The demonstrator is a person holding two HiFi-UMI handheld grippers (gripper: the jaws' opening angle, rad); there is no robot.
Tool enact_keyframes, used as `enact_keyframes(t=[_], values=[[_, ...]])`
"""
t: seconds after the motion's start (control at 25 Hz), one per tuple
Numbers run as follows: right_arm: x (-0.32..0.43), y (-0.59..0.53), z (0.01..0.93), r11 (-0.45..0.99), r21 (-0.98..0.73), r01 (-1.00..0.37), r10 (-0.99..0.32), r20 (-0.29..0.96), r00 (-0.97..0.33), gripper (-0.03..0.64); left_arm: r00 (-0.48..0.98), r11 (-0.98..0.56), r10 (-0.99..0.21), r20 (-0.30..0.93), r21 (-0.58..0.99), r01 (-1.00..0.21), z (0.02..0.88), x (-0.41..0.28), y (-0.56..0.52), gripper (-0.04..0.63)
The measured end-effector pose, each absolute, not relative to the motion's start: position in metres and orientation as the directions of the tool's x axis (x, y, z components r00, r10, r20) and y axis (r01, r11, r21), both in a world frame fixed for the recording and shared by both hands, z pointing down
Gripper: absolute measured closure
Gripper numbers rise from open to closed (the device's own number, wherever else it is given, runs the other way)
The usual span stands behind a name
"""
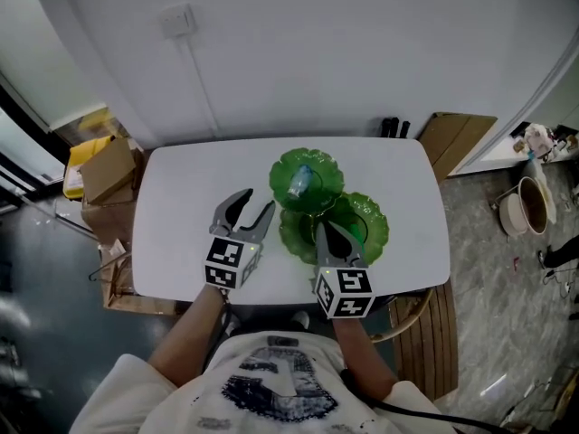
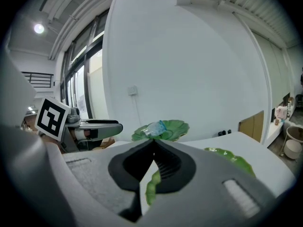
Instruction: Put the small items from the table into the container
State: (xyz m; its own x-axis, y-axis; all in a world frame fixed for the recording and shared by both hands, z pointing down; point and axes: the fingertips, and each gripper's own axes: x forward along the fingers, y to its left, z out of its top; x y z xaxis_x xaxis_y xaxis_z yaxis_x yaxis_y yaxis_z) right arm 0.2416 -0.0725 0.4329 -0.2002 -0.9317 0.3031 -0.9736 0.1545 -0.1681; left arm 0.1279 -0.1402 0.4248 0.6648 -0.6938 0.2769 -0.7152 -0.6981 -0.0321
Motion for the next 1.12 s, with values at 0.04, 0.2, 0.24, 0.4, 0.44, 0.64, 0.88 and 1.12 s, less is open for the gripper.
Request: enact_keyframes(t=[0.04, 0.2, 0.24, 0.4, 0.44, 0.64, 0.88, 1.12], values=[[0.231, -0.074, 0.433, 0.166, -0.167, -0.972, -0.929, 0.304, -0.211, 0.617, 0.656, -0.688, -0.703, 0.274, -0.028, -0.725, 0.425, 0.116, -0.140, 0.416], [0.189, -0.079, 0.432, 0.217, -0.164, -0.962, -0.918, 0.300, -0.258, 0.617, 0.624, -0.652, -0.734, 0.267, -0.022, -0.758, 0.426, 0.071, -0.138, 0.417], [0.178, -0.080, 0.432, 0.228, -0.164, -0.960, -0.915, 0.301, -0.269, 0.617, 0.617, -0.644, -0.741, 0.266, -0.019, -0.765, 0.426, 0.060, -0.137, 0.417], [0.137, -0.084, 0.432, 0.266, -0.160, -0.951, -0.902, 0.307, -0.303, 0.617, 0.590, -0.616, -0.760, 0.272, -0.011, -0.788, 0.427, 0.016, -0.135, 0.417], [0.128, -0.085, 0.432, 0.274, -0.158, -0.949, -0.899, 0.307, -0.311, 0.617, 0.585, -0.610, -0.764, 0.273, -0.009, -0.793, 0.428, 0.006, -0.135, 0.417], [0.089, -0.088, 0.429, 0.306, -0.149, -0.940, -0.889, 0.309, -0.338, 0.617, 0.554, -0.574, -0.792, 0.257, -0.002, -0.819, 0.427, -0.039, -0.137, 0.418], [0.056, -0.090, 0.431, 0.317, -0.148, -0.937, -0.883, 0.314, -0.348, 0.617, 0.542, -0.558, -0.805, 0.243, 0.003, -0.830, 0.428, -0.076, -0.135, 0.436], [0.022, -0.093, 0.434, 0.316, -0.152, -0.936, -0.881, 0.318, -0.350, 0.617, 0.552, -0.571, -0.793, 0.258, 0.001, -0.821, 0.430, -0.105, -0.130, 0.477]])
